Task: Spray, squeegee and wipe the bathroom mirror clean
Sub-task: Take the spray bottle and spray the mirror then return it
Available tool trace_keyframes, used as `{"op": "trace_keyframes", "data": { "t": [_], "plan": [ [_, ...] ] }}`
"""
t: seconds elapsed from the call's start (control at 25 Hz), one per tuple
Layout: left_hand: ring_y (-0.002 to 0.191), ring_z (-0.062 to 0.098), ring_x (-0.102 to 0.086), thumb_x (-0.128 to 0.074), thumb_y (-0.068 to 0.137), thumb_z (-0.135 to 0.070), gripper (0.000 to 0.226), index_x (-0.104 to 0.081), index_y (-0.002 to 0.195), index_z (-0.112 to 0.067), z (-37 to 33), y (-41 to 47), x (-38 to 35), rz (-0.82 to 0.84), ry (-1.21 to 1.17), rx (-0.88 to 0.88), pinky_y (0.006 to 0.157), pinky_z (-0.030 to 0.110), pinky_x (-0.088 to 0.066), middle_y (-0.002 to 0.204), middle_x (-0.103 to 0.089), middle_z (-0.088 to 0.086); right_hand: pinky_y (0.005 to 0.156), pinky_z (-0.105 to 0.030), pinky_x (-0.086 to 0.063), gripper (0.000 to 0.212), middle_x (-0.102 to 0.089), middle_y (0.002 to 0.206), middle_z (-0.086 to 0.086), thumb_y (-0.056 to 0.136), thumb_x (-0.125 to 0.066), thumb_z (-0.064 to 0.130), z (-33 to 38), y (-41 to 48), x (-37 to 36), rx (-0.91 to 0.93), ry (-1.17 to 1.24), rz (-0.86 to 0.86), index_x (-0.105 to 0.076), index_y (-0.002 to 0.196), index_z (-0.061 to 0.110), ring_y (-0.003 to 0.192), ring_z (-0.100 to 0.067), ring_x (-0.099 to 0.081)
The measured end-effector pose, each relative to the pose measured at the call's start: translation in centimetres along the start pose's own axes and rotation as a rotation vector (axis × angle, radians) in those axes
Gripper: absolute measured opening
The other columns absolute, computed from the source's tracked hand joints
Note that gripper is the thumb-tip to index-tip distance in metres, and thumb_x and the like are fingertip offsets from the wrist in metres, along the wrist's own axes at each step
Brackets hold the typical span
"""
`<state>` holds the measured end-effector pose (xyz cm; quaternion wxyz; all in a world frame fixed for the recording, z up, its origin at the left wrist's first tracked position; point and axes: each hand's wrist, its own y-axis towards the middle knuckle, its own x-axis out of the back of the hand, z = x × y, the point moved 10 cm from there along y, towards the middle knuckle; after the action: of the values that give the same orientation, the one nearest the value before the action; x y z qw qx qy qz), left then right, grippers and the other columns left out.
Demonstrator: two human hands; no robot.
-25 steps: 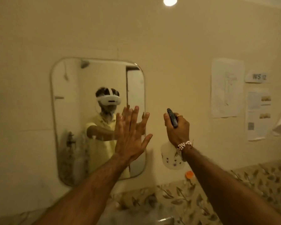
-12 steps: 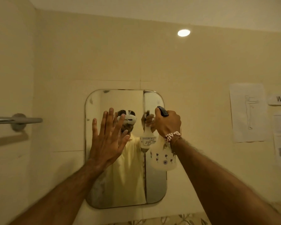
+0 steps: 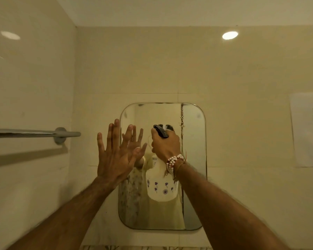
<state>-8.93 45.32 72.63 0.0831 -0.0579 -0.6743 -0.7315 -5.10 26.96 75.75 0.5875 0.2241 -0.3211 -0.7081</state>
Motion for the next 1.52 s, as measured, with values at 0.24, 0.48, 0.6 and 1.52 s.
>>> {"op": "trace_keyframes", "data": {
  "t": [0.24,0.48,0.6,1.52],
  "plan": [
    [0.163,0.033,0.0,-0.009,0.102,-0.071,0.081,-0.013,0.168,-0.025,-0.5,-0.6,-0.5,0.033,-0.018,0.016,0.125,0.07,-0.006,0.176,0.007,0.015,0.072,-0.032,-0.053,0.022,-0.067,0.077,-0.002,0.093,-0.063,0.035,-4.6,0.2,6.3,-0.154,-0.135,-0.149,-0.066,0.086,0.015,0.076,-0.022,-0.064],
    [0.163,0.029,0.002,-0.032,0.102,-0.062,0.079,-0.014,0.168,-0.023,-4.7,-1.6,-1.5,0.034,-0.085,-0.005,0.127,0.062,0.004,0.176,0.01,0.012,0.082,-0.042,-0.056,0.04,-0.072,0.083,-0.01,0.091,-0.059,0.049,-7.5,-0.7,13.4,-0.262,-0.246,-0.34,-0.07,0.083,0.012,0.081,-0.031,-0.067],
    [0.163,0.028,0.003,-0.033,0.102,-0.062,0.08,-0.013,0.169,-0.024,-4.3,-2.1,-1.6,0.052,-0.085,0.006,0.127,0.061,0.006,0.176,0.011,0.011,0.076,-0.039,-0.058,0.033,-0.07,0.075,-0.005,0.091,-0.062,0.045,-7.2,-1.1,11.2,-0.23,-0.175,-0.248,-0.065,0.07,0.02,0.076,-0.028,-0.069],
    [0.163,0.032,0.0,-0.025,0.1,-0.066,0.082,-0.01,0.169,-0.025,-0.3,-6.4,-3.4,0.149,-0.066,0.05,0.125,0.068,-0.003,0.176,0.008,0.013,0.075,-0.041,-0.058,0.03,-0.068,0.077,-0.009,0.091,-0.065,0.039,-11.1,-5.1,9.6,-0.278,-0.228,-0.243,-0.064,0.075,0.015,0.076,-0.03,-0.067]
  ]
}}
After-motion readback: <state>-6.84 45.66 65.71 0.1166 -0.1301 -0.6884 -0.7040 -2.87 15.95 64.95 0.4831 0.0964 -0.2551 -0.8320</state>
